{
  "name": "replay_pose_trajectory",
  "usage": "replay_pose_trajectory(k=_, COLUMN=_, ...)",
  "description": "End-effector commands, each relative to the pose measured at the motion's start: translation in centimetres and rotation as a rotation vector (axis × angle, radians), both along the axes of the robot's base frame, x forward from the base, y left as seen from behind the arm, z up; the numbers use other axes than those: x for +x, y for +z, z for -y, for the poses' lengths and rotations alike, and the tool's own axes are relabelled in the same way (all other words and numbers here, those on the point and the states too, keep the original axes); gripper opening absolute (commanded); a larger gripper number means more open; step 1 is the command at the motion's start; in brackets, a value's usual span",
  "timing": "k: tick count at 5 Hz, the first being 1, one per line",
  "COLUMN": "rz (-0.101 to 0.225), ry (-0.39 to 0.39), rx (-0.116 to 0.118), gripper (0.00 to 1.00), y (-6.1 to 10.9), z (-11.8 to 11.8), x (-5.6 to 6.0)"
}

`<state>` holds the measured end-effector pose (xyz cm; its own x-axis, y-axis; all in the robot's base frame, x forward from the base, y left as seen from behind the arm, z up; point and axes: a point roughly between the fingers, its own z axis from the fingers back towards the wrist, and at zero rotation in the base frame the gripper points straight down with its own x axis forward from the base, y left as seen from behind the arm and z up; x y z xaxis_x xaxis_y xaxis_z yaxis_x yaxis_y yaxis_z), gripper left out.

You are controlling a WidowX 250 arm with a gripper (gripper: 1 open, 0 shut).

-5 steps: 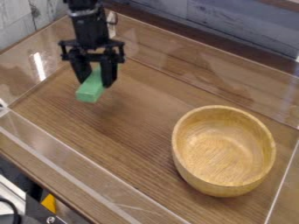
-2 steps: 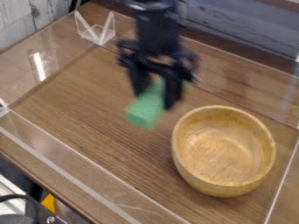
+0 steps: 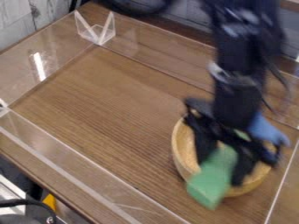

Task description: Put the green block in the brown bowl

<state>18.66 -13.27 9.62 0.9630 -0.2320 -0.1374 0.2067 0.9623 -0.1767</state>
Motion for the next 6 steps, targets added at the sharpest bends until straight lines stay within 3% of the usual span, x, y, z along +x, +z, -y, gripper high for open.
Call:
replay_pose_trajectory(k=1, rz=0.104, ry=0.015, rx=-0.018, gripper=0.0, y=3.3, z=-2.9, x=1.6)
replay_pose_trajectory(k=2, rz=0.153, ry=0.032, rx=-0.027, gripper=0.0, y=4.8, z=-6.0, x=2.4)
replay_pose_trajectory(k=3, rz=0.164, ry=-0.047, rx=-0.022, gripper=0.0, y=3.2, z=-5.0, x=1.9)
replay_pose_trajectory(k=6, rz=0.198, ry=-0.015, rx=0.002, gripper=0.0, y=0.3, z=-1.6, x=2.6)
